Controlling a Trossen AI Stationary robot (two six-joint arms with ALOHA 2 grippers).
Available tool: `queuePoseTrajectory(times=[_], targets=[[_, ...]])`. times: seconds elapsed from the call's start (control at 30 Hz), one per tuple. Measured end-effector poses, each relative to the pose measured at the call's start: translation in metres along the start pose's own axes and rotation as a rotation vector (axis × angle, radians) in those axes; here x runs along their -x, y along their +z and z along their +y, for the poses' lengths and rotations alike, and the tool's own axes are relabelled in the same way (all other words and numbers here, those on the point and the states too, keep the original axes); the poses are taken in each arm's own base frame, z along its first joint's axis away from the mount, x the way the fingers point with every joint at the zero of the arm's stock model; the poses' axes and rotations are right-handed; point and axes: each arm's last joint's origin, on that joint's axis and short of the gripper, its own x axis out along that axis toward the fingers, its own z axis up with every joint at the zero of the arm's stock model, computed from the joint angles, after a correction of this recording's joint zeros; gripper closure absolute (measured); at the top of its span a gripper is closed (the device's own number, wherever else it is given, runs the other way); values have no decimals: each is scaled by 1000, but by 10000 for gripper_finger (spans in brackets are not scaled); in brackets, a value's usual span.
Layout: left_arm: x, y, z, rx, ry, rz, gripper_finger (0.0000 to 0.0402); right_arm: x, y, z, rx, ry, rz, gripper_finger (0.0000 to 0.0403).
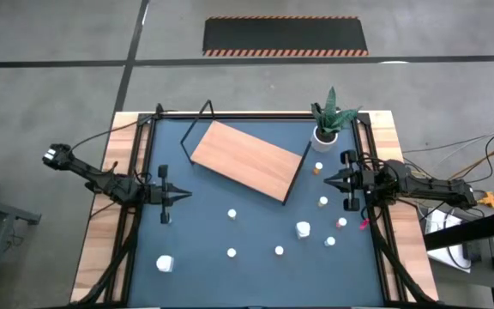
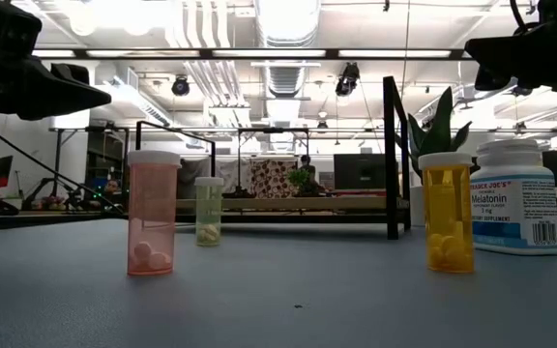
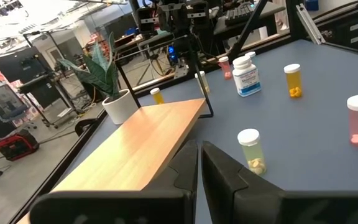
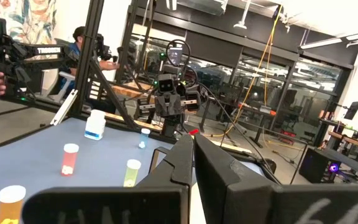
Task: Pick and place medicine bottles onto shelf by color
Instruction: Put the left yellow pill bottle on the shelf
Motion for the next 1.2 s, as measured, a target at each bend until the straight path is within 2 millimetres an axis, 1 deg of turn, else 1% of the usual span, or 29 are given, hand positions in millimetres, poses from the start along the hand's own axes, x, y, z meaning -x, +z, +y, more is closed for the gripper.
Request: queuePoseTrajectory(times=[0.07,0.13,0.2,0.27,0.33,0.4,0.47,0.67,0.8,1.03,1.2], targets=[[0,1,0,10,2,-6,398,0,0,0,0,0,0,394],[0,4,1,60,10,-35,398,0,0,0,-30,1,0,394],[1,10,3,164,24,-94,398,0,0,0,-149,3,0,394],[2,18,7,279,38,-178,398,0,0,0,-307,3,0,394],[4,27,11,407,49,-278,398,0,0,0,-424,3,1,394],[7,34,15,521,50,-358,398,0,0,0,-456,2,0,394],[10,40,18,579,47,-431,398,0,0,0,-456,2,0,394],[17,53,23,628,-38,-610,398,0,1,0,-451,2,-14,394],[22,58,27,658,-33,-683,398,0,1,0,-451,2,-15,394],[24,62,31,667,21,-699,398,0,2,-1,-450,-33,-21,394],[24,63,32,617,46,-704,398,1,9,-5,-404,-111,-97,394]])
